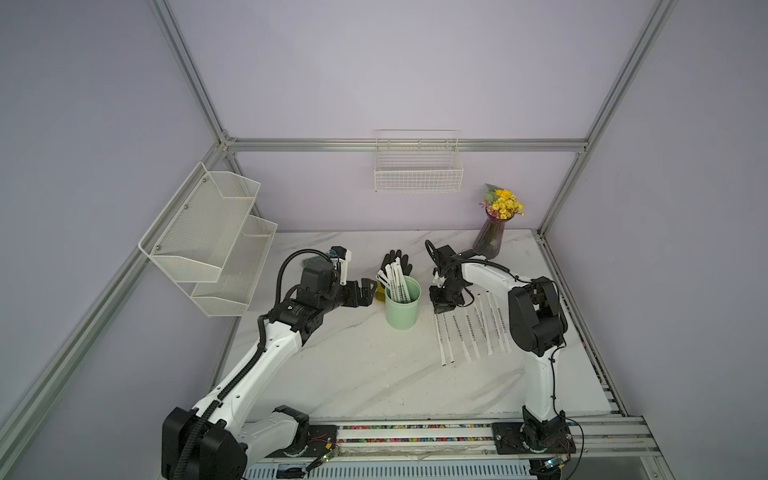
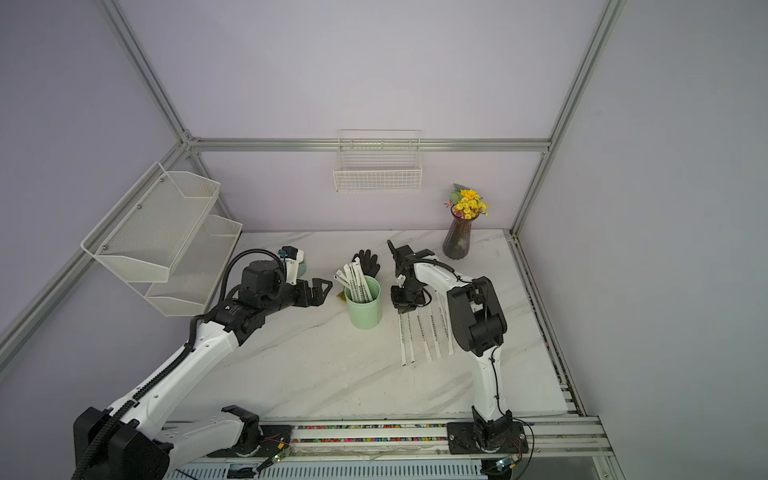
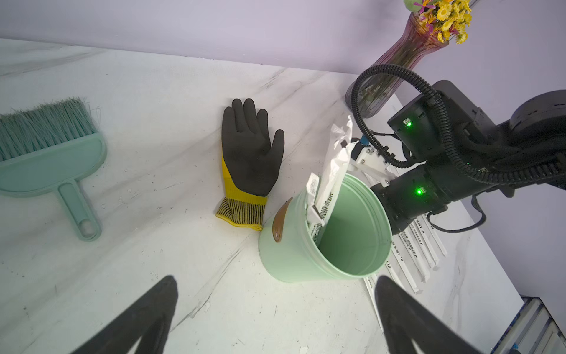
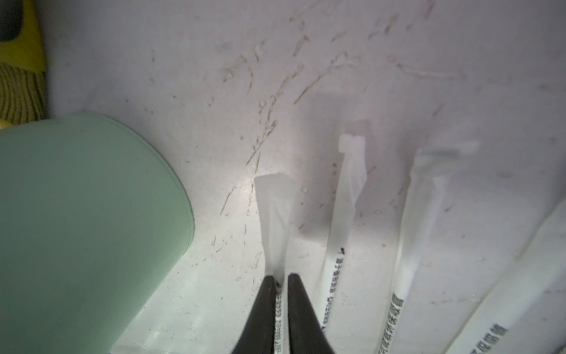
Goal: Take the straws out of the storage container
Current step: Place the straw at the center of the board.
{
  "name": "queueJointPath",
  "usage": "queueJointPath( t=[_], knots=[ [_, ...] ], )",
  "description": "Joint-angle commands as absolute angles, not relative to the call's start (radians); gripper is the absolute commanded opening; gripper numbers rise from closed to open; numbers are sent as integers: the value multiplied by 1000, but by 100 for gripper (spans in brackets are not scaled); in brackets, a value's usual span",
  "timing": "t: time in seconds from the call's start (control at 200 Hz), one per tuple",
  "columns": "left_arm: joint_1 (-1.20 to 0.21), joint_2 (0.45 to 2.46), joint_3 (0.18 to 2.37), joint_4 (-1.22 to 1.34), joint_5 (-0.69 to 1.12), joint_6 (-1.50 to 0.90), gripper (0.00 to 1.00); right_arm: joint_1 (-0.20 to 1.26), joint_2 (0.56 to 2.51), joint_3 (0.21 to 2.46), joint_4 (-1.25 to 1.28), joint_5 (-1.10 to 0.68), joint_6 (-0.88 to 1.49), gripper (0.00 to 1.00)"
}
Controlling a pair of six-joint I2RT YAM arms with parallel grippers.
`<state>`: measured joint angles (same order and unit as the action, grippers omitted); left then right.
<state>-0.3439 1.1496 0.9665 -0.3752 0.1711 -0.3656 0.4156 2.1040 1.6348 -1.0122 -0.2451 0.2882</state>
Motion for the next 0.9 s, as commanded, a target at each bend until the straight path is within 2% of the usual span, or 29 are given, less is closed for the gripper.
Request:
queueJointPath(
  t=[0.0,0.54,0.895],
  knots=[
    [-347,1135,954,-342,177,-364,100,411,2090,1621,-997,-241,299,15],
    [-347,1129,947,-343,175,-364,100,410,2054,1592,-967,-238,311,17],
    [-347,1129,946,-341,175,-365,100,408,2008,1571,-918,-304,320,20]
  ],
)
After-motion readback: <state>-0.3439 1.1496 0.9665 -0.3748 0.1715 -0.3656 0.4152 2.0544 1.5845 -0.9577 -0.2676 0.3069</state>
